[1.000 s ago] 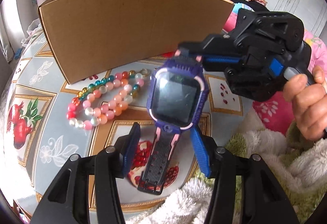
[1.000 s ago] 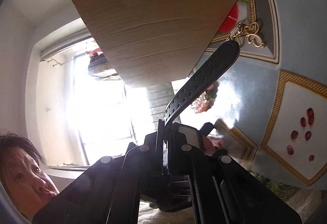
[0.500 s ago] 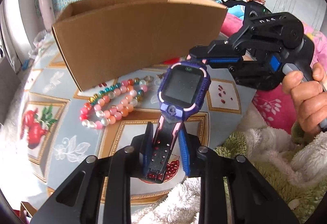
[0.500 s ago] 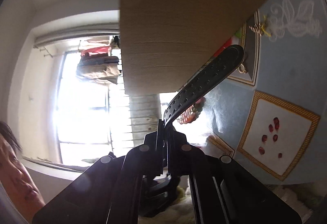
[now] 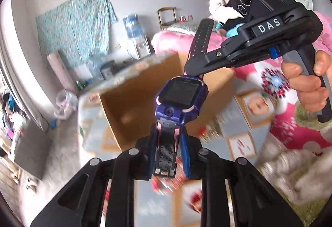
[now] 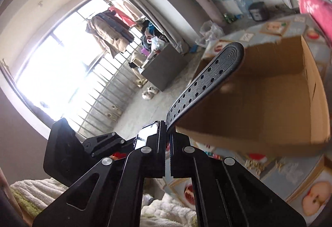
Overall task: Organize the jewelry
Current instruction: 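Carry the smartwatch into the cardboard box and open both tools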
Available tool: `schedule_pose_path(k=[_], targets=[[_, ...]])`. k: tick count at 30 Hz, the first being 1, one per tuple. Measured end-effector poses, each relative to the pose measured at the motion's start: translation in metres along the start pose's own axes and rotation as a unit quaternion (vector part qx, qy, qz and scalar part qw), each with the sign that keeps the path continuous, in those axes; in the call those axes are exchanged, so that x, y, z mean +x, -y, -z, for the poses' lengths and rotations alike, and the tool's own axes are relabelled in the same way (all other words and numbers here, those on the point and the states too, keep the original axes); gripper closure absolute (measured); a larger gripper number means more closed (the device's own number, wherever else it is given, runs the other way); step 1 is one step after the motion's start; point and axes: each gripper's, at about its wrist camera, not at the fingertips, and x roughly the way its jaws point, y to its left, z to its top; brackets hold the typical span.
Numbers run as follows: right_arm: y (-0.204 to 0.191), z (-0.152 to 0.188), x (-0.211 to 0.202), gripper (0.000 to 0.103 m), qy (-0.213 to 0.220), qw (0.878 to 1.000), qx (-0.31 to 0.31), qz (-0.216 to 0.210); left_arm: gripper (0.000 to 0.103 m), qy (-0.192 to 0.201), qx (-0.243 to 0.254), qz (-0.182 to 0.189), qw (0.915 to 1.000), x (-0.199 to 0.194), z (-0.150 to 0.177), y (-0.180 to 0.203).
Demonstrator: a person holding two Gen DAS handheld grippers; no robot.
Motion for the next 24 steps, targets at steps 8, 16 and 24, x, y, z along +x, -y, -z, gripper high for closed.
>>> schedule_pose_path(k=[8, 16, 24], targets=[[0.069, -0.075, 0.069, 0.101, -0.051, 0.997, 0.007, 0.065, 0.085, -0.080, 0.019, 0.002, 0.9967, 0.117, -0.071, -0.059], [0.135, -0.113, 0.138, 0.101, -0.135, 0.980, 0.054, 0.137, 0.085, -0.241, 0.009, -0.030, 0.9700, 0.253, -0.081, -0.095], [0.173, -0.102, 0.173, 0.085, -0.222, 0.947, 0.066, 0.224, 0.075, -0.282, -0.029, -0.021, 0.9586, 0.277, -0.065, -0.107]])
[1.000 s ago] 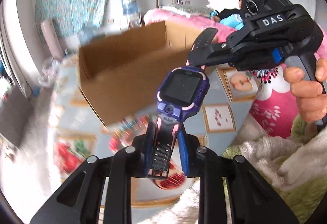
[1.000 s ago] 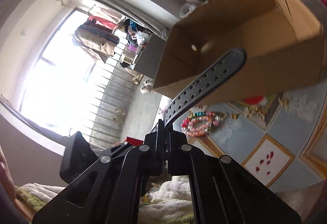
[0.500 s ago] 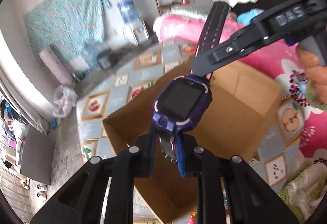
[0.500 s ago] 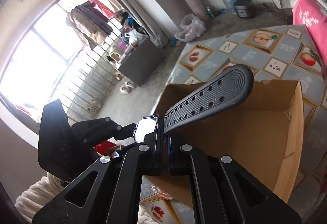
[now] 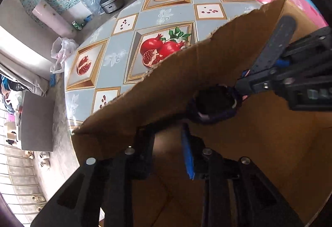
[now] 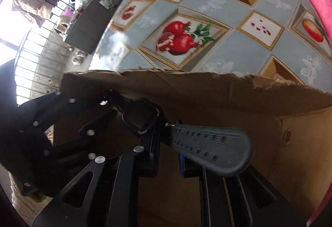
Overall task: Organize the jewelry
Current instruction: 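Carry the smartwatch into the cardboard box and open both tools, then move the right tool to the colourful bead bracelet and grasp it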
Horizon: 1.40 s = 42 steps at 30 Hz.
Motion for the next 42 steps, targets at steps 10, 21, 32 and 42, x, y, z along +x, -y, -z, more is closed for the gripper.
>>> schedule_pose_path(k=[10, 21, 32, 42], targets=[[0.021, 0.022, -0.038, 0.053, 0.037, 0.999, 0.023, 0.003, 0.046, 0.090, -0.060, 0.030, 0.9937, -0.072, 0.043, -0.024], [0.019, 0.108, -0.152, 0.050, 0.184, 0.978, 0.024, -0.095, 0.026, 0.197, -0.175, 0.068, 0.9622, -0.128, 0.135, -0.045], [-0.015, 0.238, -0.140, 0.041, 0.257, 0.941, -0.082, -0.204, 0.014, 0.219, -0.214, 0.073, 0.9491, -0.125, 0.249, 0.015], [-0.041, 0.237, -0.015, 0.070, 0.117, 0.976, -0.020, -0.181, 0.037, 0.142, -0.284, 0.075, 0.9453, -0.061, 0.278, 0.040]])
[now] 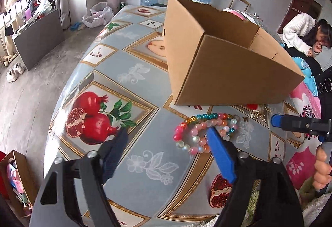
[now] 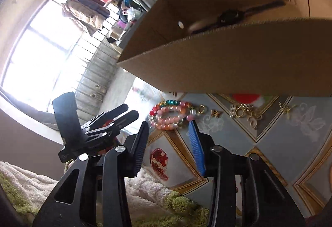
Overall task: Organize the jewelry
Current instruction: 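Move the right tool to the colourful bead bracelet and grasp it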
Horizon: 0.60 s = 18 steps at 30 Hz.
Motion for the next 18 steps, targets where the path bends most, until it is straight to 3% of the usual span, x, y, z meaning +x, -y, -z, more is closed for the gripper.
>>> schedule_pose_path(k=[3, 6, 9, 18], targets=[[0.000, -0.006, 0.017, 0.080, -0.008, 1.000, 0.011, 0.014, 0.055, -0.017, 0.010, -0.019, 0.9996, 0.010, 0.002, 0.002], [-0.001, -0.011, 0.027, 0.087, -0.011, 0.999, 0.014, 0.038, 0.066, -0.035, 0.011, -0.011, 0.9993, 0.019, 0.001, -0.001], [-0.005, -0.015, 0.035, 0.091, -0.014, 0.998, 0.008, 0.066, 0.069, -0.039, 0.017, -0.010, 0.9990, 0.023, 0.000, 0.002], [-0.021, -0.025, 0.058, 0.091, -0.031, 0.992, -0.025, 0.121, 0.071, -0.053, 0.054, -0.030, 0.9967, 0.031, -0.008, 0.010]])
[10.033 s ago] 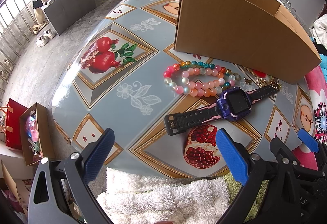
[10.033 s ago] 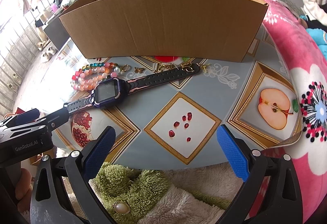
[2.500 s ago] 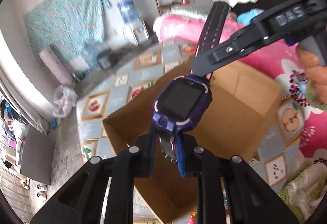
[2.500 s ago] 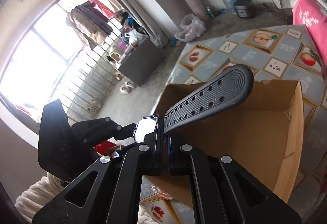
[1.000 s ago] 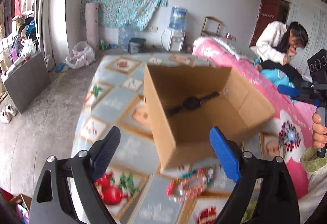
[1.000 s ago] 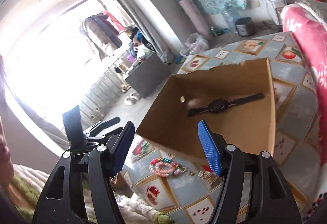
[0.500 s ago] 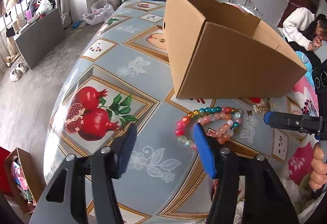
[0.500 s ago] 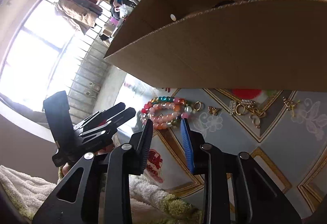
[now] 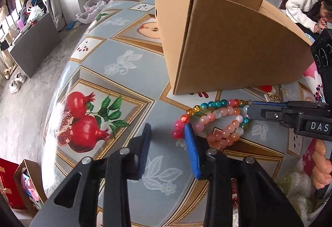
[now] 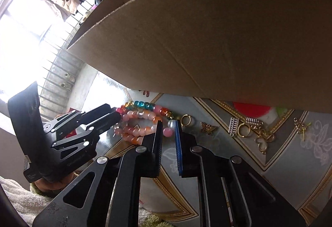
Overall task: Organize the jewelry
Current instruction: 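Move the right tool to the colourful bead bracelet and grasp it, then lift the bead bracelet with the right tool and lower it into the box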
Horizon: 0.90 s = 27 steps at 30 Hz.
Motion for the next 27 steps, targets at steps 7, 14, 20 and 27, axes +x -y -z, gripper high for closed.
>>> schedule_pose_path(k=[7, 14, 20, 27], targets=[[-0.024, -0.010, 0.003, 0.089, 0.001, 0.998, -0.043, 0.037, 0.071, 0.001, 0.016, -0.007, 0.9998, 0.002, -0.001, 0.003], [-0.041, -0.016, 0.008, 0.093, 0.001, 0.994, -0.084, 0.069, 0.071, 0.003, 0.022, -0.006, 0.9997, 0.002, 0.001, 0.005], [-0.041, -0.015, 0.003, 0.096, 0.008, 0.995, -0.076, 0.065, 0.073, 0.013, 0.037, -0.021, 0.9990, 0.003, 0.002, 0.012], [-0.016, -0.003, -0.029, 0.096, 0.020, 0.997, -0.060, 0.042, 0.093, 0.020, 0.036, -0.004, 0.9991, 0.001, 0.001, 0.014]])
